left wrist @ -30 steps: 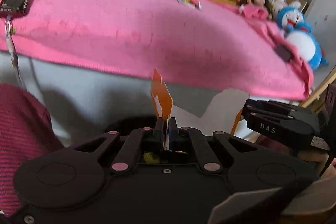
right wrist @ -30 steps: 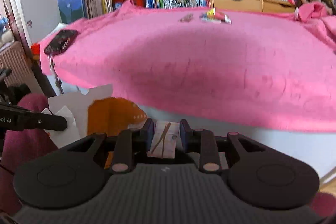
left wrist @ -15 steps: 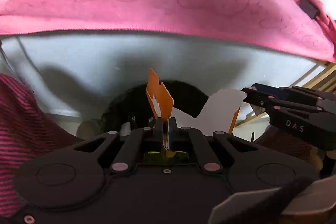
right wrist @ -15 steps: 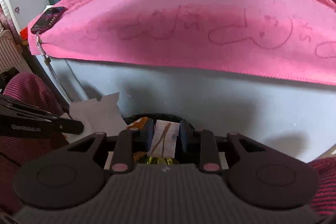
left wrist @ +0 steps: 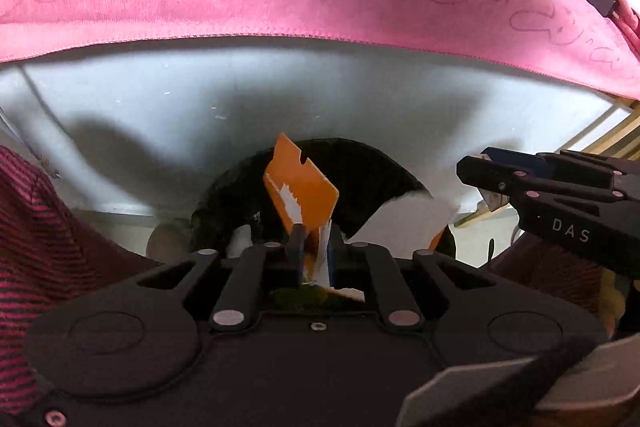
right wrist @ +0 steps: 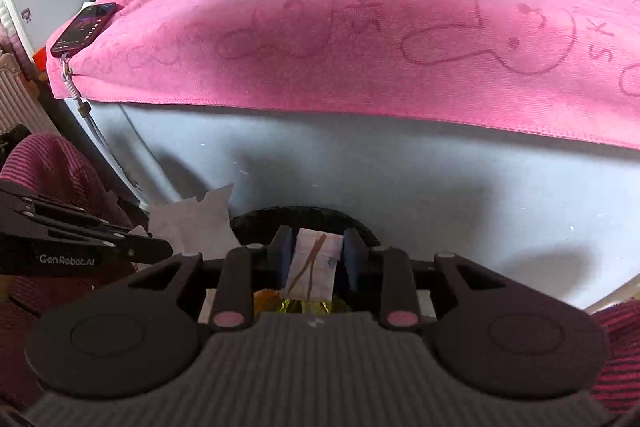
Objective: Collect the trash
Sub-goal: 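Lower the snack box and paper wrapper into the black bin with both grippers, then open both grippers in the bin and raise them back over the towel, then grasp the colourful macaron wrapper with the right gripper while the left gripper grasps the brown scrap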
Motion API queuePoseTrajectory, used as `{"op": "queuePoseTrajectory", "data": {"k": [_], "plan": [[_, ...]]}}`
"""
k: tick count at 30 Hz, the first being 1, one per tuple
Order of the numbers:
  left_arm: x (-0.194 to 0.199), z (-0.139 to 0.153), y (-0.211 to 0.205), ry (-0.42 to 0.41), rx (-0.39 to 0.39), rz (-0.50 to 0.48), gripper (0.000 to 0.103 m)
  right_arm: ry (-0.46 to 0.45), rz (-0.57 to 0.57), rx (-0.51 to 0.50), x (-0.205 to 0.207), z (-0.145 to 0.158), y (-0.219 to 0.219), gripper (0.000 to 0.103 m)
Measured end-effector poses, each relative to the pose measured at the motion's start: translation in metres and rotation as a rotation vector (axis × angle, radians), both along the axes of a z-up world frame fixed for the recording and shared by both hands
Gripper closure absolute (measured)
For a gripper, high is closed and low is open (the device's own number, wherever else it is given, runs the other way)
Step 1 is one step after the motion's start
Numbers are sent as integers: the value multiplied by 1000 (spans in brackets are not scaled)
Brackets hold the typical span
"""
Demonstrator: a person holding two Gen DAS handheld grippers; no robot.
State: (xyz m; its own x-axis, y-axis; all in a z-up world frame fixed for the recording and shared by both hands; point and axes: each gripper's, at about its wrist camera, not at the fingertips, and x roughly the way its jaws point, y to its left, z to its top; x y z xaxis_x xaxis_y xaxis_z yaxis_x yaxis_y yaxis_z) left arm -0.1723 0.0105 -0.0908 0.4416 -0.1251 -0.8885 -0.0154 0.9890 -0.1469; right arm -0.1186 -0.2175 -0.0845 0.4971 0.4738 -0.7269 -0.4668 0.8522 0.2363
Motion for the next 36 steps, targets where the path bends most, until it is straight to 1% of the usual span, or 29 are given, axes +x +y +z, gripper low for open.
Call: {"op": "queuePoseTrajectory", "data": {"k": [1,2,3,4,5,6,11,15,18,20,24,25,27,30,33,36], "plan": [[1,0,0,-1,3,2,90,2,0,2,1,0,0,64],[1,0,1,-6,6,1,90,4,-3,4,1,0,0,50],[1,0,1,-12,11,-1,86,6,-4,10,1,0,-3,46],[1,0,1,-17,14,-5,79,9,-5,19,2,0,-3,45],[0,2,0,-21,15,-6,76,12,-7,24,2,0,-4,43],[0,3,0,-27,18,-6,69,14,-9,27,3,0,-4,41],[0,13,1,-70,41,-6,63,2,-11,32,5,5,-4,39],[-1,31,8,-124,27,-5,60,-34,-11,57,6,20,-7,38],[-1,54,14,-191,8,-6,55,-76,-1,96,8,39,-12,36],[1,73,18,-255,3,-12,52,-112,10,122,11,55,-14,34],[10,111,21,-389,29,-17,40,-197,32,157,19,86,-17,30],[13,119,21,-412,39,-16,38,-218,33,162,22,94,-17,29],[25,132,20,-455,64,-6,37,-251,25,158,30,104,-18,28],[43,147,21,-497,77,1,32,-288,11,132,44,115,-17,28],[65,152,23,-518,82,3,31,-314,-11,105,61,120,-19,28],[96,156,26,-525,70,15,30,-326,-44,84,84,123,-20,28]]}}
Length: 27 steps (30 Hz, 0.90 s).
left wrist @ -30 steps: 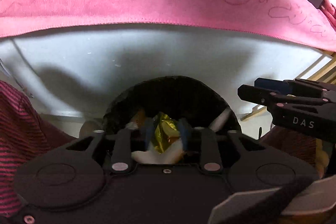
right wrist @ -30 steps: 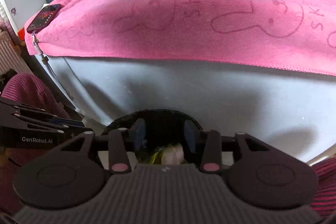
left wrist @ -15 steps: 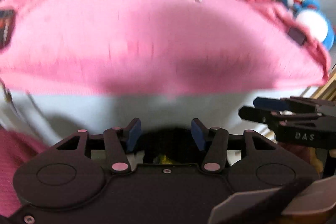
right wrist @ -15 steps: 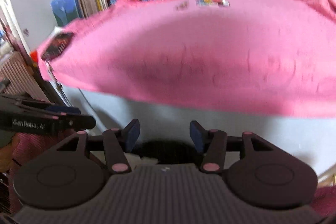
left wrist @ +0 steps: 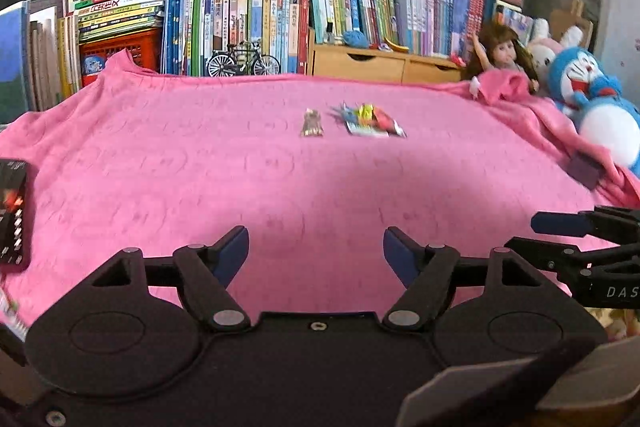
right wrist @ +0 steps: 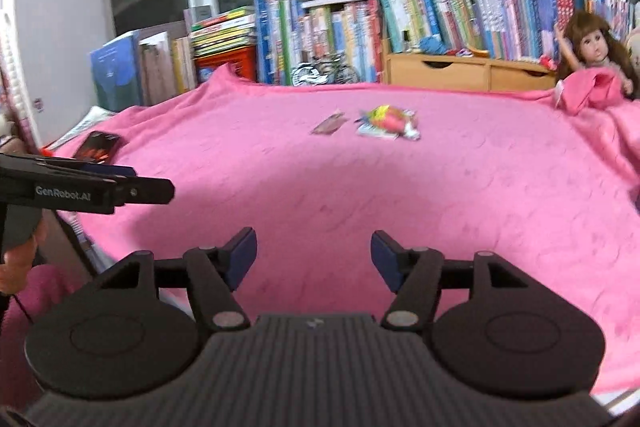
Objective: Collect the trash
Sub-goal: 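Grasp the colourful macaron wrapper with the right gripper while the left gripper grasps the brown scrap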
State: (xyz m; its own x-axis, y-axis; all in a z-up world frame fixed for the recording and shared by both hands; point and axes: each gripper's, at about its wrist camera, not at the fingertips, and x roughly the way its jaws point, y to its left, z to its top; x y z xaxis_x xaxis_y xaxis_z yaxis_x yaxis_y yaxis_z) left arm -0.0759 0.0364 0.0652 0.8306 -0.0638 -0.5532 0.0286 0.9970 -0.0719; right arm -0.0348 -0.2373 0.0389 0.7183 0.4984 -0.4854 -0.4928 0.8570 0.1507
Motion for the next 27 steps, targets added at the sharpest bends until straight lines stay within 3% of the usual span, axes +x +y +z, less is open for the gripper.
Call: {"op": "queuePoseTrajectory", "data": {"k": [8,15,21,27], "plan": [[99,-1,2,-1,-14,45,29,14,-113,0,72,-1,-5,27],[186,-17,11,-32,-89,146,29,97,-163,105,146,-4,-4,25],[254,-43,8,16,-22,201,29,155,-210,151,207,-10,12,25],[294,-65,-3,59,8,195,29,225,-230,152,257,-19,34,25]]}}
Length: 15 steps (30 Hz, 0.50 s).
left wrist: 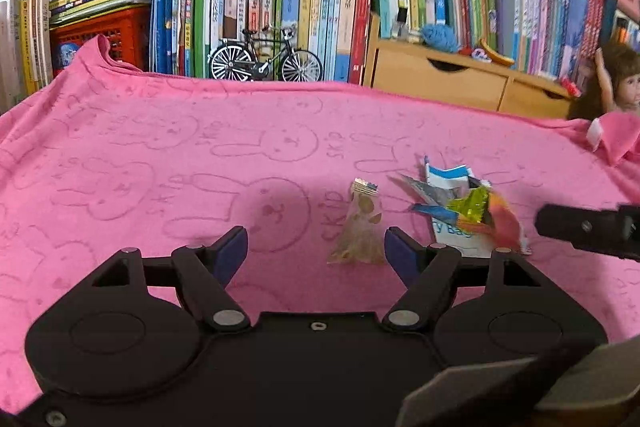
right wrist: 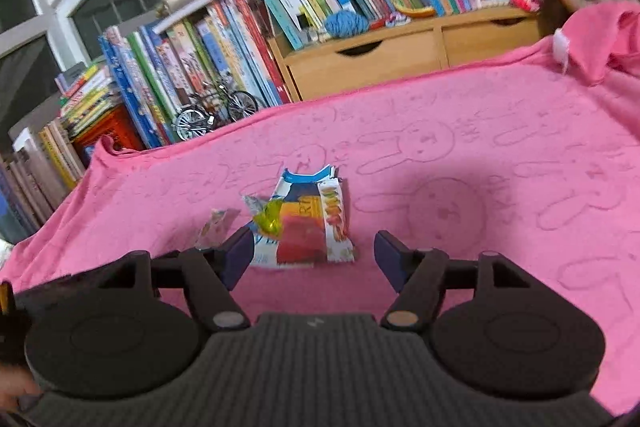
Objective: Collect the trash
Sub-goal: 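Grasp the colourful macaron wrapper with the right gripper while the left gripper grasps the brown scrap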
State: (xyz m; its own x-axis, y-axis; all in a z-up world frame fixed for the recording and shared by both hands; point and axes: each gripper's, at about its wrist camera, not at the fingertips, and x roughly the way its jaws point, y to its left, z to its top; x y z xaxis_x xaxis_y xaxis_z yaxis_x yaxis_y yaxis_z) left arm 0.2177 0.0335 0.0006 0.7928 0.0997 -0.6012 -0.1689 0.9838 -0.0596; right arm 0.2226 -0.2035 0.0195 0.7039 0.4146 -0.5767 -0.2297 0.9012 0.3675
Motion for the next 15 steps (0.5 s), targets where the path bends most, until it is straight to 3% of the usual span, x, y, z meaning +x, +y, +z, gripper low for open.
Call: {"op": "queuePoseTrajectory", "data": {"k": [6,8,10,11,13,15], "plan": [[22,-17,-5,25,3,9,34,42,-6,-36,29,-9,17,25],[24,-20,-5,24,-2,11,37,64,1,-52,34,-13,20,34],[24,-22,-6,18,12,13,50,78,6,-59,35,-17,23,47],[25,-22,-6,18,16,10,55,75,8,-62,34,-18,22,49],[24,-21,-6,13,18,-5,76,67,17,-58,29,-18,20,49],[21,-20,-4,-2,-8,-37,81,69,18,-42,25,-18,15,50]]}}
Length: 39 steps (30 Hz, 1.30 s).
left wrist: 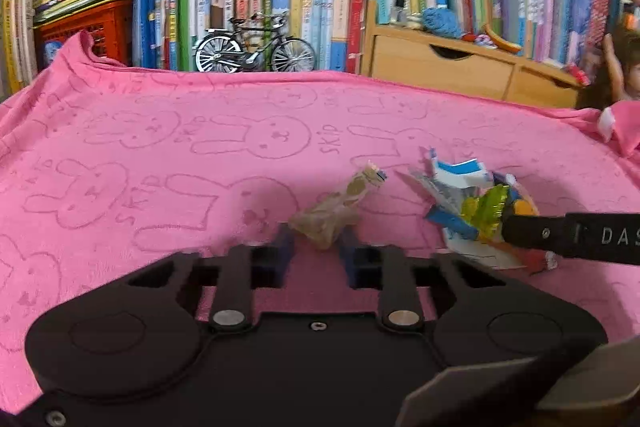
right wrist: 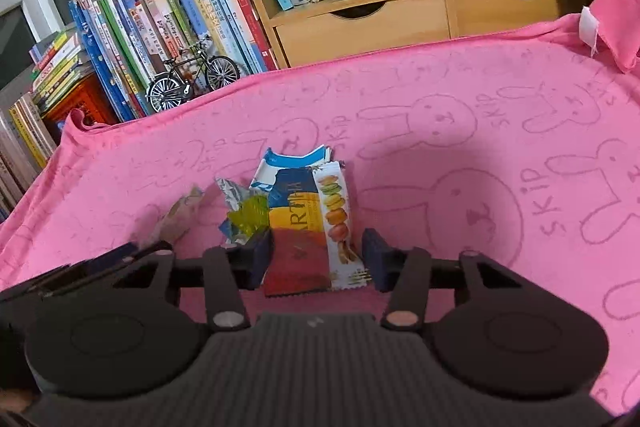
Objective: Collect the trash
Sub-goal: 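Grasp the colourful macaron wrapper with the right gripper while the left gripper grasps the brown scrap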
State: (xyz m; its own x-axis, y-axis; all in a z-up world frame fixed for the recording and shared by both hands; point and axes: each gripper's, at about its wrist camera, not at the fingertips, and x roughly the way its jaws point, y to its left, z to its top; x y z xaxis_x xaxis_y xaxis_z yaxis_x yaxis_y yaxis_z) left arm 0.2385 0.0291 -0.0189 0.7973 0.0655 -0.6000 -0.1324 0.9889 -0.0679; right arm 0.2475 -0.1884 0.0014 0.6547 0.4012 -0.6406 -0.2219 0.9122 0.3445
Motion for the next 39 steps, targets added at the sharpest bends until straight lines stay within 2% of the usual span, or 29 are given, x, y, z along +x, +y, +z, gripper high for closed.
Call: {"op": "queuePoseTrajectory", "data": {"k": [3,8,9,12,17,19,20,21,22,24,29,30,32,34,36,37,39], "plan": [[-6,2,0,-6,-26,-48,83,0,11,18,-10,1,-8,51],[-22,7,0,1,-43,-67,83,-20,42,14,-33,6,-15,51],[-25,8,0,1,-53,-66,92,-28,51,9,-38,8,-16,51],[-39,11,2,11,-79,-79,94,-51,73,2,-54,13,-19,51],[-63,19,-1,-17,-44,-120,93,-89,96,-7,-78,23,-23,51],[-67,22,-4,-55,6,-127,82,-108,104,-15,-87,28,-25,51],[-65,24,-6,-72,32,-115,70,-120,108,-22,-92,29,-26,51],[-62,26,-6,-83,45,-99,38,-128,110,-26,-95,30,-27,51],[-58,27,-6,-92,47,-86,24,-134,111,-29,-99,31,-29,51],[-47,28,-6,-104,34,-77,27,-142,113,-36,-103,32,-31,51],[-13,23,-9,-107,1,-59,23,-134,97,-21,-102,27,-40,51],[-4,20,-11,-84,6,-57,24,-134,94,-19,-102,25,-42,51],[11,12,-13,-24,6,-39,32,-131,91,-16,-101,23,-45,51],[16,5,-11,20,-35,-45,58,-130,90,-14,-101,20,-46,51],[13,3,-10,11,-37,-27,86,-133,88,-11,-102,19,-48,51],[11,2,-9,19,-39,-35,92,-136,86,-11,-103,19,-48,51],[5,2,-6,21,-61,-51,95,-137,87,-7,-104,19,-49,51]]}}
